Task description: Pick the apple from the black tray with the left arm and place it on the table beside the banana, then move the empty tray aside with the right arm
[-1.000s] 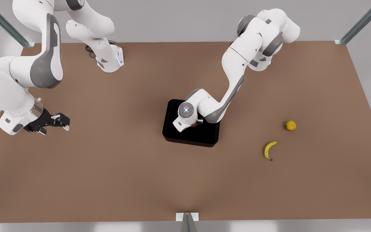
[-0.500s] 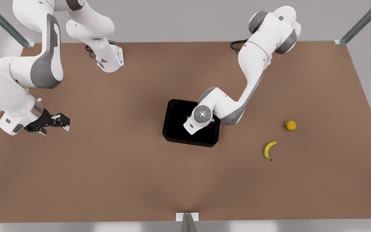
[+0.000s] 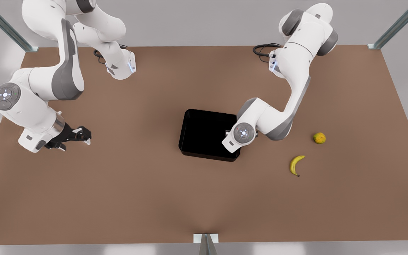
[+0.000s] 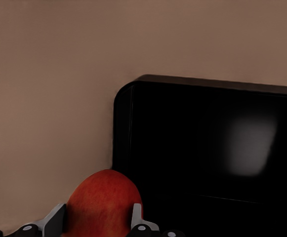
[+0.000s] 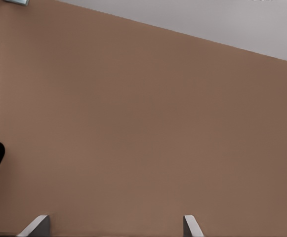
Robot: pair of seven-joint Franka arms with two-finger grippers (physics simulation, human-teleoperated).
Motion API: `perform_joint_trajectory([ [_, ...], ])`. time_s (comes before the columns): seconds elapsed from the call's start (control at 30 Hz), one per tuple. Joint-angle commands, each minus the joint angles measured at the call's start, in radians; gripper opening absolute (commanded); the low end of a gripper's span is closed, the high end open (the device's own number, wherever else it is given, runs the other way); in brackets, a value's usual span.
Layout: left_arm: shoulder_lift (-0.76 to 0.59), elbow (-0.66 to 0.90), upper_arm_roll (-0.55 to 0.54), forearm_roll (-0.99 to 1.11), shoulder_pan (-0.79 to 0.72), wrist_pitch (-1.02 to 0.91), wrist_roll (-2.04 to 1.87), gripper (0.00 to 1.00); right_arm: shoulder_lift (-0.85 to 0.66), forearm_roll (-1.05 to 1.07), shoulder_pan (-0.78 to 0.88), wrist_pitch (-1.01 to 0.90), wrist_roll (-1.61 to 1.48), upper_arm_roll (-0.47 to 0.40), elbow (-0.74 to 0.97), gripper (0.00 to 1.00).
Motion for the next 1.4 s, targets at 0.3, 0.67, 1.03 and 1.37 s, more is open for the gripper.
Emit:
perform_joint_trajectory([
  [0.3, 0.015, -0.007, 0.003, 0.151, 0.112, -0.091, 0.262, 0.67, 0.125, 0.1, 0.389, -0.034, 0.858, 0.038, 0.03, 1.0],
  [0.67, -0.175, 0.02, 0.004, 0.105, 0.308, -0.13, 0.519, 1.0, 0.162, 0.102, 0.517, 0.179, 1.307, 0.04, -0.174, 1.0],
  [1.03, -0.287, -0.086, 0.127, 0.029, 0.27, -0.085, 0.593, 1.0, 0.098, 0.118, 0.515, 0.426, 1.257, 0.038, -0.418, 1.0],
  [1.37, -0.454, -0.353, 0.354, -0.09, 0.116, 0.084, 0.677, 1.0, 0.206, 0.175, 0.573, 0.471, 1.172, 0.04, -0.412, 0.97],
])
